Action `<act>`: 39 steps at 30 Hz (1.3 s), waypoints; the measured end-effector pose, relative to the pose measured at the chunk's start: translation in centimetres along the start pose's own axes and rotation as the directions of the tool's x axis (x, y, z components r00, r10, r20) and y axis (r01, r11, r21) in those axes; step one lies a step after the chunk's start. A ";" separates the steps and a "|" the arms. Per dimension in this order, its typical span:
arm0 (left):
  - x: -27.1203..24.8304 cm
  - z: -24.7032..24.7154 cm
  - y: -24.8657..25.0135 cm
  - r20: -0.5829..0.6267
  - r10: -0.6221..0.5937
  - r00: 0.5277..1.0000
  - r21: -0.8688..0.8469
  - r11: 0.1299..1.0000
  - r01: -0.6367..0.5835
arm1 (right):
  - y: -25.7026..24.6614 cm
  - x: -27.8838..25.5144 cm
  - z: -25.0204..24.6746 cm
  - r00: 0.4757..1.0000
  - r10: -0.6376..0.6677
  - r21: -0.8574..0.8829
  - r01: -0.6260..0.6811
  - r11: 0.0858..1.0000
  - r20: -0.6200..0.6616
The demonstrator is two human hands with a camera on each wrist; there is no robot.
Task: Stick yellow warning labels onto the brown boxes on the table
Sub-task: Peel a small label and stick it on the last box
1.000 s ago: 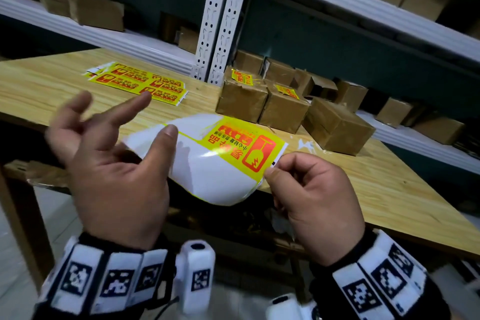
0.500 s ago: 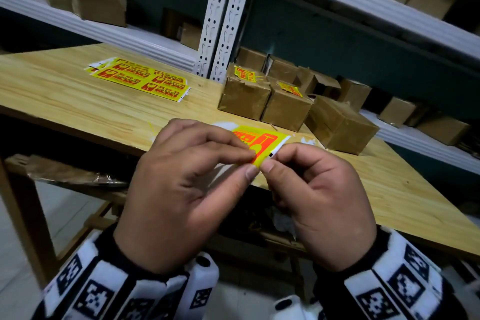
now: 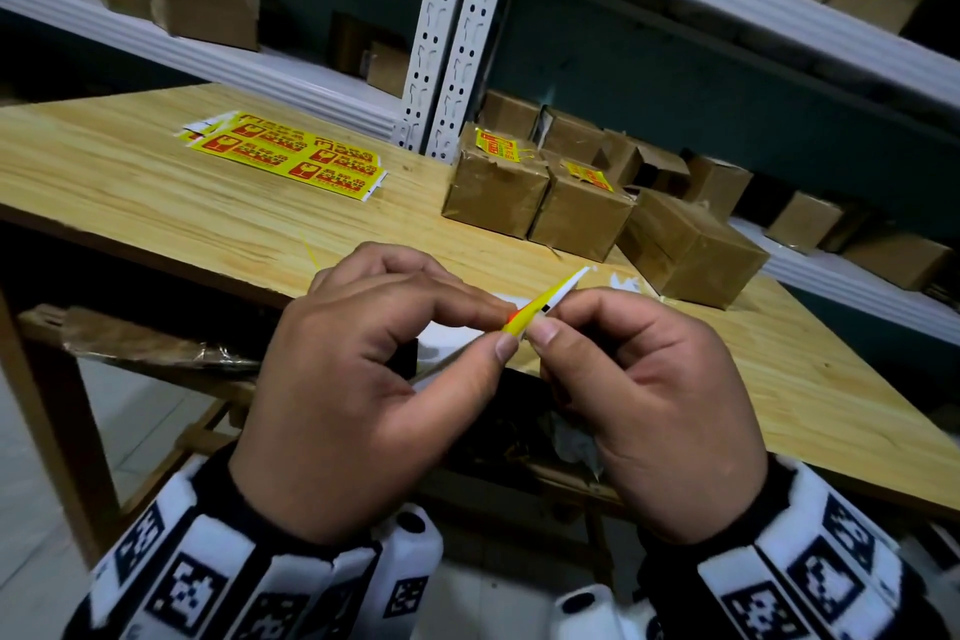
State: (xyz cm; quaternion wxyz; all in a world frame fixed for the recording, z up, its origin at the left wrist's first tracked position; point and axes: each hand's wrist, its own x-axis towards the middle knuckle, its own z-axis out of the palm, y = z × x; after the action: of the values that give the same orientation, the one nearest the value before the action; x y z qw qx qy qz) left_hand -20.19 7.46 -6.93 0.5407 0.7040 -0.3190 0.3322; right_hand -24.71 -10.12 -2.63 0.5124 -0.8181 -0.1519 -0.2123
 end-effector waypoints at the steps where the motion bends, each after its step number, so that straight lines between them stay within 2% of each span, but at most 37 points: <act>1: 0.0 0.0 0.0 0.003 0.003 1.000 0.010 1.000 -0.003 | 0.0 0.0 0.0 1.000 -0.003 -0.012 0.003 1.000 0.002; 10: 0.0 0.1 -0.4 0.014 0.055 0.998 0.044 0.997 -0.056 | 0.3 -0.3 0.0 0.999 -0.045 -0.085 0.044 0.995 -0.003; 27: -0.1 0.3 -0.8 0.050 0.091 0.995 0.165 0.981 -0.098 | 0.9 -0.4 -0.1 1.000 -0.008 -0.096 0.009 0.995 0.012; 33: -0.3 0.7 -0.5 0.052 0.072 0.996 0.092 0.993 -0.076 | 0.8 -0.2 -0.1 1.000 0.009 -0.078 -0.008 0.997 0.007; 39: -0.2 0.8 -0.2 0.073 -0.025 0.997 -0.047 0.998 0.029 | 0.8 -0.1 -0.2 1.000 0.012 -0.043 -0.012 0.999 -0.002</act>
State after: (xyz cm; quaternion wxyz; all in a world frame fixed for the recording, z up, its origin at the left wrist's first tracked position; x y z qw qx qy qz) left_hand -20.05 6.71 -7.40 0.5499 0.7067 -0.3367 0.2911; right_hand -24.48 -10.64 -3.29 0.4962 -0.8296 -0.1420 -0.2130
